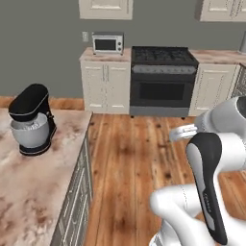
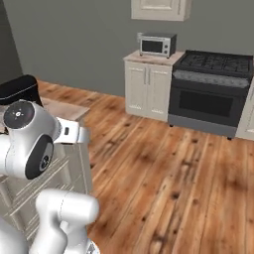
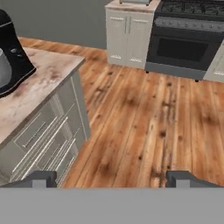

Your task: Navigate to the toaster oven.

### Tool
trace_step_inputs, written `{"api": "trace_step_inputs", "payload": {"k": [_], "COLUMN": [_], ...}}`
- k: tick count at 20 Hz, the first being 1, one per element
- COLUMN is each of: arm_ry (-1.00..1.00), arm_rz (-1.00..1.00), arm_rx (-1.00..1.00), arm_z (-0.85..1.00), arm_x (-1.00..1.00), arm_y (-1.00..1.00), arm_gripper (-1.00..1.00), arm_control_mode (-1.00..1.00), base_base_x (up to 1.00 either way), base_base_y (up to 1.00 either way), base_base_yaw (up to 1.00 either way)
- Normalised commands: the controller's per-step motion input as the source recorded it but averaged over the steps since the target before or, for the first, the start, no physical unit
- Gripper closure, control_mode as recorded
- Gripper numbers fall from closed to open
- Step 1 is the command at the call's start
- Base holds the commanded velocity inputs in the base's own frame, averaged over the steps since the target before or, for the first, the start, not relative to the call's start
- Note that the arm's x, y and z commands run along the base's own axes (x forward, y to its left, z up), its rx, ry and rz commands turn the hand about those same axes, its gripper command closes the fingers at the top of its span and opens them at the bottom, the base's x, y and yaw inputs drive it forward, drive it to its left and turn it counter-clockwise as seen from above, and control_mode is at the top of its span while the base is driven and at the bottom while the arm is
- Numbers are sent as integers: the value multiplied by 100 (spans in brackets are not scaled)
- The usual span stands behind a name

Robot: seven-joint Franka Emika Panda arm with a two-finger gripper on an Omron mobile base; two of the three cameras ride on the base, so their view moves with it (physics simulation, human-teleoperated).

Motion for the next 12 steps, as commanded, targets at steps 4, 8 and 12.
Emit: {"api": "trace_step_inputs", "payload": {"k": [4, 8, 12], "arm_ry": [0, 0, 0], "arm_rz": [0, 0, 0], "arm_rx": [0, 0, 0], "arm_z": [0, 0, 0], "arm_x": [0, 0, 0], "arm_y": [0, 0, 0], "arm_gripper": [-100, -100, -100], "arm_control_mode": [100, 100, 100], "base_base_x": [97, 100, 100], "base_base_y": [-6, -39, -44], "base_base_yaw": [-37, -9, -4]}}
